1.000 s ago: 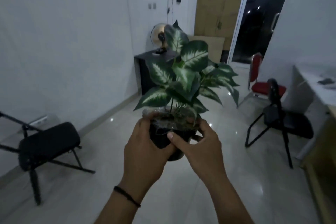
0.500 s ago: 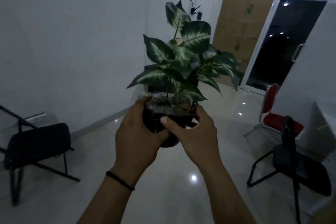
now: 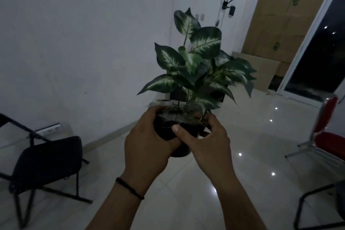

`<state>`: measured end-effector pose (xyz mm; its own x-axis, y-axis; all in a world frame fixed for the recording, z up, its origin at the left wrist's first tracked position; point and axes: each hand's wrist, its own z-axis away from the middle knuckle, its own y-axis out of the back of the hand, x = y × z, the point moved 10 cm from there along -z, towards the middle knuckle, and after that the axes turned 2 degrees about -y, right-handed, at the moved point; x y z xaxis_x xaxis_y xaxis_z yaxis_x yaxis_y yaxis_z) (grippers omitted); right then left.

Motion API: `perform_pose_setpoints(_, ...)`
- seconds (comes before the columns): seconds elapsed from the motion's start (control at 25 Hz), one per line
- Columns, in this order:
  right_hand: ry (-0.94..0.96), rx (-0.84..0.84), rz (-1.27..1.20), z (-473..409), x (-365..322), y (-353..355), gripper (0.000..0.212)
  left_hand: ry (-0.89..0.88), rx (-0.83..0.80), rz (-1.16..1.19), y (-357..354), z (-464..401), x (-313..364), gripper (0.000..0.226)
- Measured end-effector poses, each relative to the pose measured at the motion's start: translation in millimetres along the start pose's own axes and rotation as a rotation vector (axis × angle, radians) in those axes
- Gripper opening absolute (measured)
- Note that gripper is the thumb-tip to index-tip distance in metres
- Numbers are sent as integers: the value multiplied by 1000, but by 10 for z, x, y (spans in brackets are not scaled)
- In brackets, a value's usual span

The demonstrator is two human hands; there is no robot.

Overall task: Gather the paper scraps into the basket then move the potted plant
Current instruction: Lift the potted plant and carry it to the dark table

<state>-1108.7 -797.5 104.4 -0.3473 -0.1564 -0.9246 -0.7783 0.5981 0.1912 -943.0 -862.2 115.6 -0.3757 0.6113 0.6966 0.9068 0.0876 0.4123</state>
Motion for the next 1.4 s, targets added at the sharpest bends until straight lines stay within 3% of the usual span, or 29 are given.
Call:
perform_pose_setpoints(0.28, 31, 11, 8, -1542, 561, 20, 56, -5, 13, -47, -978, -1174, -313, 63)
perform_pose_setpoints(0.64, 25, -108, 35, -3741, 1348, 46, 58, 82, 89, -113, -2365, -2703, -831, 59)
perform_pose_setpoints(1.12, 48, -94, 34, -6575, 2349, -742, 67, 50, 109, -164, -3668, -5070, -2107, 61)
perform_pose_setpoints(1.4, 29, -194, 68, -8189, 3128, -1123, 60, 98, 95, -194, -4677, -6250, -2973, 65)
